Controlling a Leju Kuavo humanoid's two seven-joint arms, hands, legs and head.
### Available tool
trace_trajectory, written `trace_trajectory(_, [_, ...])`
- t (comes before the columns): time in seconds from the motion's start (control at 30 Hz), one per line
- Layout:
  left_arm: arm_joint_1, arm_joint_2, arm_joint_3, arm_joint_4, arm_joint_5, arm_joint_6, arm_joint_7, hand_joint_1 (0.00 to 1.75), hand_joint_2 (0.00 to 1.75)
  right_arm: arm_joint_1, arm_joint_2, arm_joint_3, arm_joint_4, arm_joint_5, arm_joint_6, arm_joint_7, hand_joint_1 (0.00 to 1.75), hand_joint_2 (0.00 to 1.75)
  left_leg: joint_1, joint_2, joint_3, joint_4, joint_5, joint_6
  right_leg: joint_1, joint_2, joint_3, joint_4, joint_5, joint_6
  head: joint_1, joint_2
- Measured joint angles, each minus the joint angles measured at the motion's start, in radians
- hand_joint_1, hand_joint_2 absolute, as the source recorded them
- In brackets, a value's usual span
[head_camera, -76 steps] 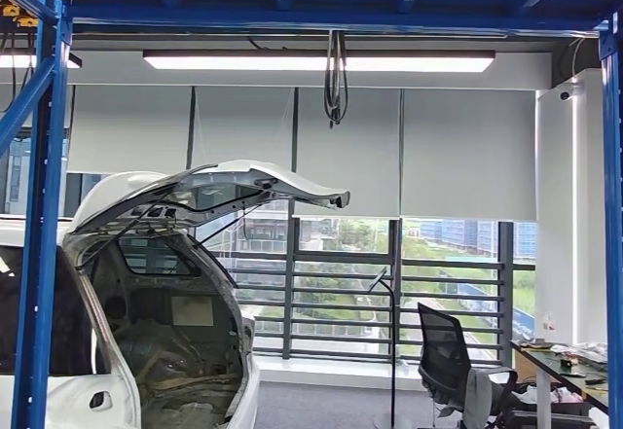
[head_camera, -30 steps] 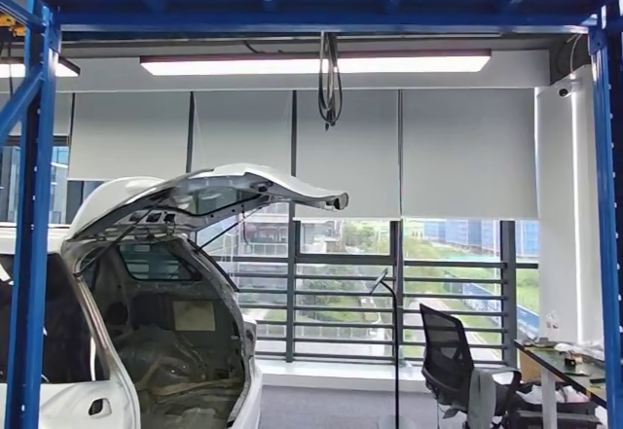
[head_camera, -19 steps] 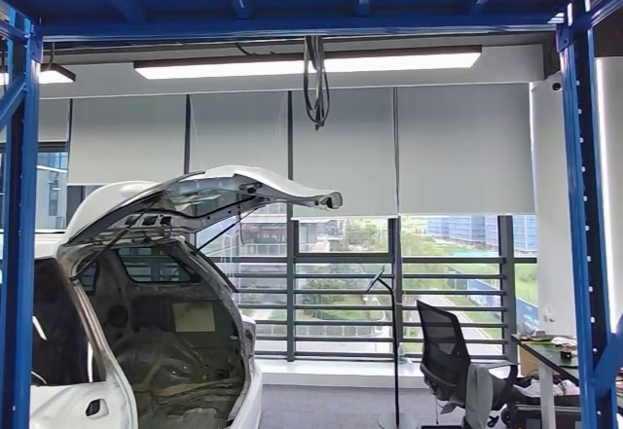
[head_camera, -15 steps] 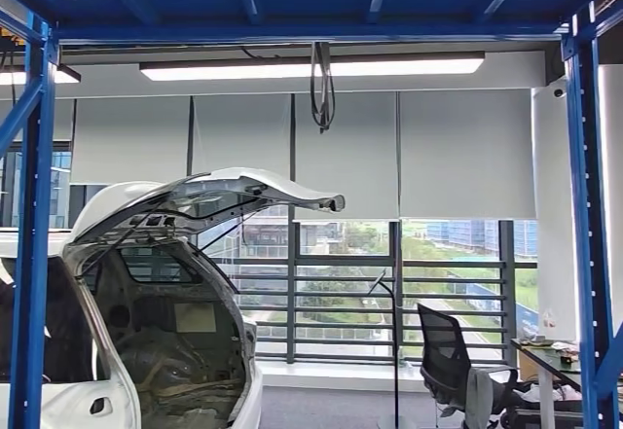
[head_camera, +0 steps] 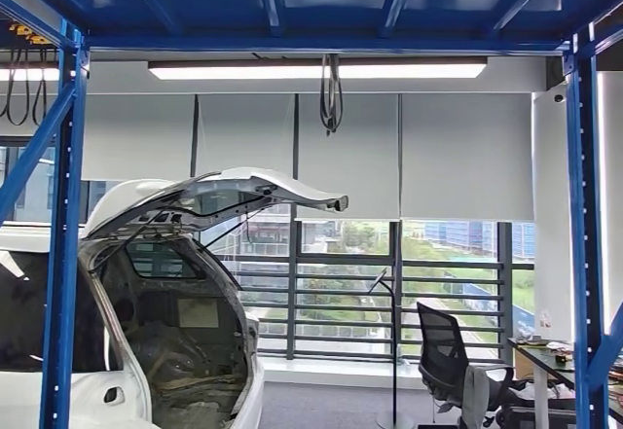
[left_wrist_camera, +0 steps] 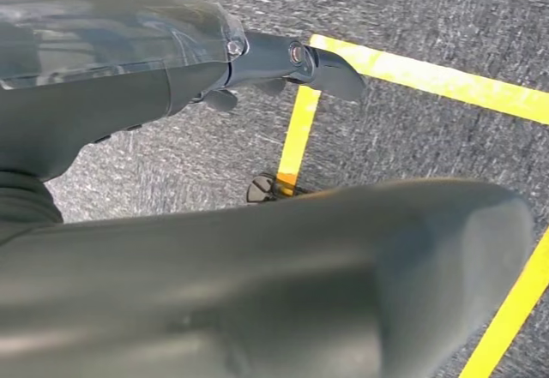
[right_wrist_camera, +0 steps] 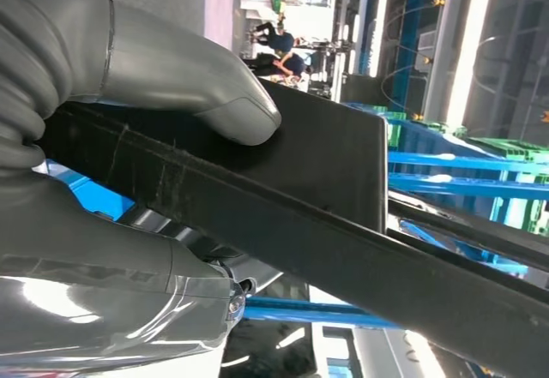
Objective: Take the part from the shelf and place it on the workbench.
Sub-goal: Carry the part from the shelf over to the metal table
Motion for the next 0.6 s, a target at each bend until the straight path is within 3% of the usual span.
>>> trace_trajectory(0.03, [0.001, 0.000, 0.003, 0.000, 0.001, 0.000, 0.000, 0.00, 1.75, 0.000, -0.002, 0.000, -0.001, -0.002, -0.002, 0.003, 1.75, 1.75, 0.000, 0.000, -0.003, 0.000, 0.006, -0.005, 0.003, 0.001, 0.020, -0.036, 0.001, -0.005, 0.000, 0.000])
trace_trajectory(0.13, [0.004, -0.001, 0.010, 0.000, -0.001, 0.001, -0.001, 0.00, 1.75, 0.000, -0.012, 0.000, -0.001, -0.003, -0.005, 0.003, 1.75, 1.75, 0.004, -0.002, -0.013, 0.002, 0.011, -0.021, 0.006, -0.001, 0.015, -0.057, 0.012, -0.023, 0.000, 0.000])
trace_trajectory(0.2, [0.008, -0.002, 0.013, 0.000, -0.004, 0.002, -0.001, 0.00, 1.75, 0.001, -0.016, 0.000, -0.002, 0.000, -0.010, 0.000, 1.75, 1.75, 0.006, -0.003, -0.031, 0.050, -0.046, -0.027, 0.003, -0.005, 0.000, -0.063, 0.030, -0.041, 0.000, 0.000])
trace_trajectory(0.27, [0.009, -0.002, 0.014, 0.000, -0.010, 0.003, -0.002, 0.00, 1.75, 0.003, -0.021, 0.000, -0.002, 0.006, -0.018, -0.008, 1.75, 1.75, 0.007, -0.003, -0.061, 0.164, -0.141, -0.029, 0.005, -0.009, -0.022, -0.060, 0.045, -0.050, 0.000, 0.000])
trace_trajectory(0.3, [0.009, -0.002, 0.014, 0.000, -0.014, 0.002, -0.003, 0.00, 1.75, 0.005, -0.024, -0.001, -0.002, 0.010, -0.020, -0.013, 1.75, 1.75, 0.007, -0.003, -0.073, 0.225, -0.171, -0.031, 0.007, -0.010, -0.035, -0.056, 0.052, -0.051, 0.000, 0.000])
trace_trajectory(0.33, [0.009, -0.002, 0.014, 0.000, -0.017, 0.002, -0.003, 0.00, 1.75, 0.007, -0.026, -0.001, -0.002, 0.015, -0.023, -0.017, 1.75, 1.75, 0.007, -0.003, -0.075, 0.266, -0.179, -0.033, 0.008, -0.012, -0.049, -0.052, 0.059, -0.051, 0.000, 0.000])
trace_trajectory(0.37, [0.009, -0.002, 0.014, 0.000, -0.020, 0.000, -0.003, 0.00, 1.75, 0.009, -0.028, -0.001, -0.002, 0.018, -0.024, -0.021, 1.75, 1.75, 0.008, -0.003, -0.064, 0.275, -0.164, -0.034, 0.008, -0.013, -0.064, -0.046, 0.065, -0.050, 0.000, 0.000])
trace_trajectory(0.43, [0.009, -0.002, 0.014, -0.001, -0.027, -0.003, -0.002, 0.00, 1.75, 0.016, -0.032, -0.001, -0.004, 0.023, -0.026, -0.028, 1.75, 1.75, 0.011, -0.003, 0.004, 0.194, -0.108, -0.037, 0.008, -0.013, -0.093, -0.029, 0.075, -0.044, 0.000, 0.000])
trace_trajectory(0.5, [0.006, 0.000, 0.014, -0.001, -0.035, -0.005, -0.001, 0.00, 1.75, 0.020, -0.035, -0.001, -0.010, 0.026, -0.027, -0.036, 1.75, 1.75, 0.012, -0.004, 0.087, 0.065, -0.091, -0.035, 0.010, -0.013, -0.119, -0.008, 0.082, -0.036, 0.000, 0.000])
trace_trajectory(0.53, [0.004, 0.000, 0.014, -0.001, -0.040, -0.006, -0.001, 0.00, 1.75, 0.022, -0.036, -0.002, -0.014, 0.027, -0.027, -0.042, 1.75, 1.75, 0.010, -0.005, 0.110, 0.024, -0.096, -0.032, 0.011, -0.013, -0.128, 0.000, 0.087, -0.031, 0.000, 0.000])
trace_trajectory(0.6, [0.004, 0.002, 0.013, -0.002, -0.047, -0.007, 0.003, 0.00, 1.75, 0.023, -0.039, -0.002, -0.017, 0.027, -0.027, -0.049, 1.75, 1.75, 0.007, -0.006, 0.115, 0.000, -0.103, -0.024, 0.011, -0.013, -0.139, 0.006, 0.101, -0.019, 0.000, 0.000])
